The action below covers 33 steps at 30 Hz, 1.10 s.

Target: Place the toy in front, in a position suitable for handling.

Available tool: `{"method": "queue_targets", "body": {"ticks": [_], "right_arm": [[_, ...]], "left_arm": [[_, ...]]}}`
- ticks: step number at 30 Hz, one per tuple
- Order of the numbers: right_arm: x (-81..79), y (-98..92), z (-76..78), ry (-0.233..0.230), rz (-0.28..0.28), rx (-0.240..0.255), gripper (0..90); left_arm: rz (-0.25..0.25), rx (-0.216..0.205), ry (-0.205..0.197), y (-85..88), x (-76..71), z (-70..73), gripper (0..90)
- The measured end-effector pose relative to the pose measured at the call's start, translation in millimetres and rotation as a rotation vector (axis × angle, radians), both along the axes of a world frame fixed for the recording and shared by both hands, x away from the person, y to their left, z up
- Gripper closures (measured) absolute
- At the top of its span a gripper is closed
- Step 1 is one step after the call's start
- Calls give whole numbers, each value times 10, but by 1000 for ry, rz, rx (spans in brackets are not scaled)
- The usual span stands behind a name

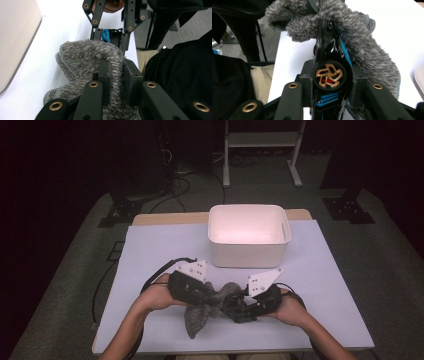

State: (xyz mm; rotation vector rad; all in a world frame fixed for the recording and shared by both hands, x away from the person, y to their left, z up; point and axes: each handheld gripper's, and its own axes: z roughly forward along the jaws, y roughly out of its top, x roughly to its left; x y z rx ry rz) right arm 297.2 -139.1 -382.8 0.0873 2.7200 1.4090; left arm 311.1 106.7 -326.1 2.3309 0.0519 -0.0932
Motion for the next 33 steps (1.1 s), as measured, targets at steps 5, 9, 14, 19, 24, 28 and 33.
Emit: {"method": "queue_targets", "body": {"ticks": [5,9,14,19,24,28,33], "right_arm": [[34,75,15,13,10,14,631],[45,52,21,30,-2,10,626],[26,-39,39,31,-14,-6,620],[6,-143,51,32,-31,1,619],[8,-226,28,40,-53,30,621],[24,-238,21,43,-54,38,621],[22,-171,3,38,-45,42,622]], "left_arm": [[9,1,-4,25,4,33,783],[15,-19,13,37,41,-2,782],[22,-48,40,42,75,-78,781],[30,-10,44,13,100,-179,781],[19,-2,53,-62,122,-220,781],[11,-29,70,-40,136,-159,782],[-15,-44,42,-82,114,5,782]]}}
